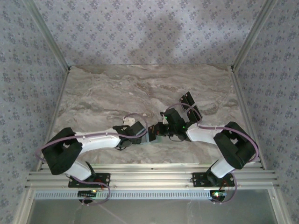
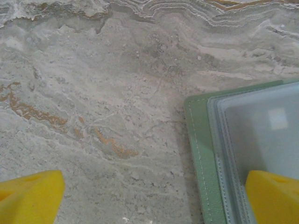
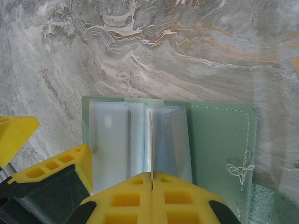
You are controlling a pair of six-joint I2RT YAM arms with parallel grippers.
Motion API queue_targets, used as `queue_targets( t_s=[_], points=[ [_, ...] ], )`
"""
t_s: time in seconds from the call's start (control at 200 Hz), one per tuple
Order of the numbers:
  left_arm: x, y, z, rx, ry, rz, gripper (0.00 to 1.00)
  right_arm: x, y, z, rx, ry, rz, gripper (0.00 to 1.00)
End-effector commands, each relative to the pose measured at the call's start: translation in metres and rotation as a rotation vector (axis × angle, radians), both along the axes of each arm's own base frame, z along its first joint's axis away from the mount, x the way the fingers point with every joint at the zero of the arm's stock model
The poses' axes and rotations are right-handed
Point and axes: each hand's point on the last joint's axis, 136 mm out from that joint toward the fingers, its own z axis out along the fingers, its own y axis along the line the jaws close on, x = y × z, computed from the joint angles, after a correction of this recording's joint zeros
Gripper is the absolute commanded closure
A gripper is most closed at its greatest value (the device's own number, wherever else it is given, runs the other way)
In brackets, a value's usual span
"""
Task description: Put the credit cards into the card holder
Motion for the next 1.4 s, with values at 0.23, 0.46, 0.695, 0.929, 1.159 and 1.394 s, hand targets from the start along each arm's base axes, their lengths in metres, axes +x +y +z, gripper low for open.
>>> queue_targets(
  t_s=[0.23, 0.46, 0.695, 0.929, 1.159, 1.394],
  points=[
    [-0.008, 0.019, -0.006, 0.041, -0.004, 0.032, 0.0, 0.003, 0.006, 0.024, 0.061, -0.02, 0.02, 1.0],
    [-0.01, 0.02, -0.009, 0.039, 0.002, 0.031, 0.0, 0.005, 0.016, 0.032, 0.107, -0.02, 0.029, 1.0],
    [-0.01, 0.019, -0.01, 0.042, 0.004, 0.026, 0.0, 0.009, 0.023, 0.027, 0.128, -0.012, 0.039, 1.0],
    [-0.01, 0.02, -0.01, 0.043, 0.005, 0.027, 0.0, 0.012, 0.025, 0.014, 0.121, 0.008, 0.037, 1.0],
    [-0.011, 0.021, -0.01, 0.045, 0.007, 0.028, 0.0, 0.013, 0.023, 0.003, 0.12, 0.022, 0.032, 1.0],
    [-0.012, 0.022, -0.012, 0.046, 0.01, 0.031, 0.0, 0.009, 0.021, -0.006, 0.128, 0.047, 0.03, 1.0]
  ],
)
